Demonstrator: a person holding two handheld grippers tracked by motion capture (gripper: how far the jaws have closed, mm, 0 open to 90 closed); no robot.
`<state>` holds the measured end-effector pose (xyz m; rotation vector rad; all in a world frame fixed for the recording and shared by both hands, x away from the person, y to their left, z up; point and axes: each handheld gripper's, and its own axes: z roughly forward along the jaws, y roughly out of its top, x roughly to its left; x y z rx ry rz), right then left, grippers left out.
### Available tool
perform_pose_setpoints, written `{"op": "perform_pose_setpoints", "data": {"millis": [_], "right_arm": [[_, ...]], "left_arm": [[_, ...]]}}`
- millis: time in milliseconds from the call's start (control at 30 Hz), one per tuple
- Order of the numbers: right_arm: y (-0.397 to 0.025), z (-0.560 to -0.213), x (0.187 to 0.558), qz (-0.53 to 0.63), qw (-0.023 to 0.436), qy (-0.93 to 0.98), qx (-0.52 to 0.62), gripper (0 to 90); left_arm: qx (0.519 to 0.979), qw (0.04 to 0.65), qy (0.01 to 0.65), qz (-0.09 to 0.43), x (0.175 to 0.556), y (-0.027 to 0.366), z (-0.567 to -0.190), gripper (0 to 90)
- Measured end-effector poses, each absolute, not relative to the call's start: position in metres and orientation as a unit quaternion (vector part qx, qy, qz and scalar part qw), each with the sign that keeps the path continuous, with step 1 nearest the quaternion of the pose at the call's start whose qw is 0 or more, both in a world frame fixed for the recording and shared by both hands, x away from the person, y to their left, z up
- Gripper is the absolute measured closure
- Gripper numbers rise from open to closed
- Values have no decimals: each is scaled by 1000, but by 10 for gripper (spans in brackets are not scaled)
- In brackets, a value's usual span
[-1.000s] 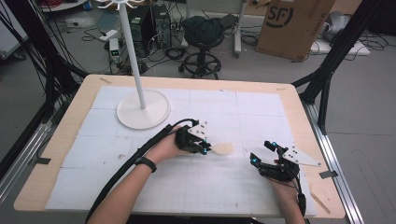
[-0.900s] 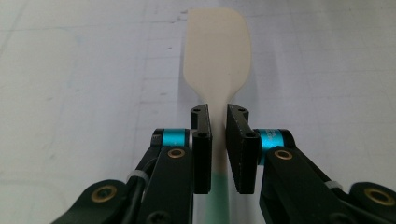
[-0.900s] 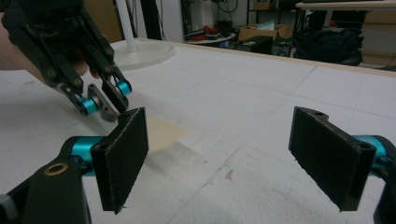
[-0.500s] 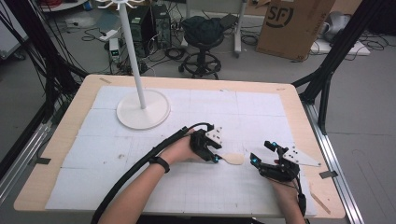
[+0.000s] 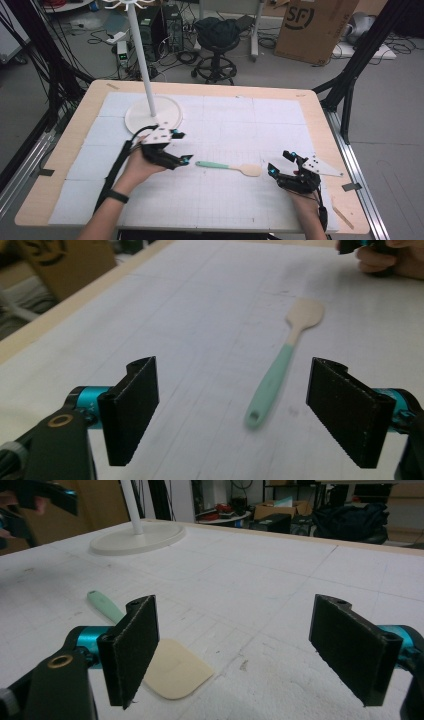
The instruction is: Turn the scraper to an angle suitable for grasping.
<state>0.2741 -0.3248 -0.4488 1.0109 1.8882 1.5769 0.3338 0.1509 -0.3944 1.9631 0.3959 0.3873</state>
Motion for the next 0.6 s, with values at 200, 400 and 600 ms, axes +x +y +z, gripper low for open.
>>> {"op": "perform_pose_setpoints", "data": {"millis": [200,400,600], "right_arm": [[-325,-449,274,574,238,689,372,192],[-324,-449,274,574,239,690,372,192],[-324,-449,274,573,241,691,369,191]], "left_arm": [[775,543,244,213,310,224,-418,198],[737,555,296,248,289,270,-441,197],[711,572,309,267,282,291,-443,196]]}}
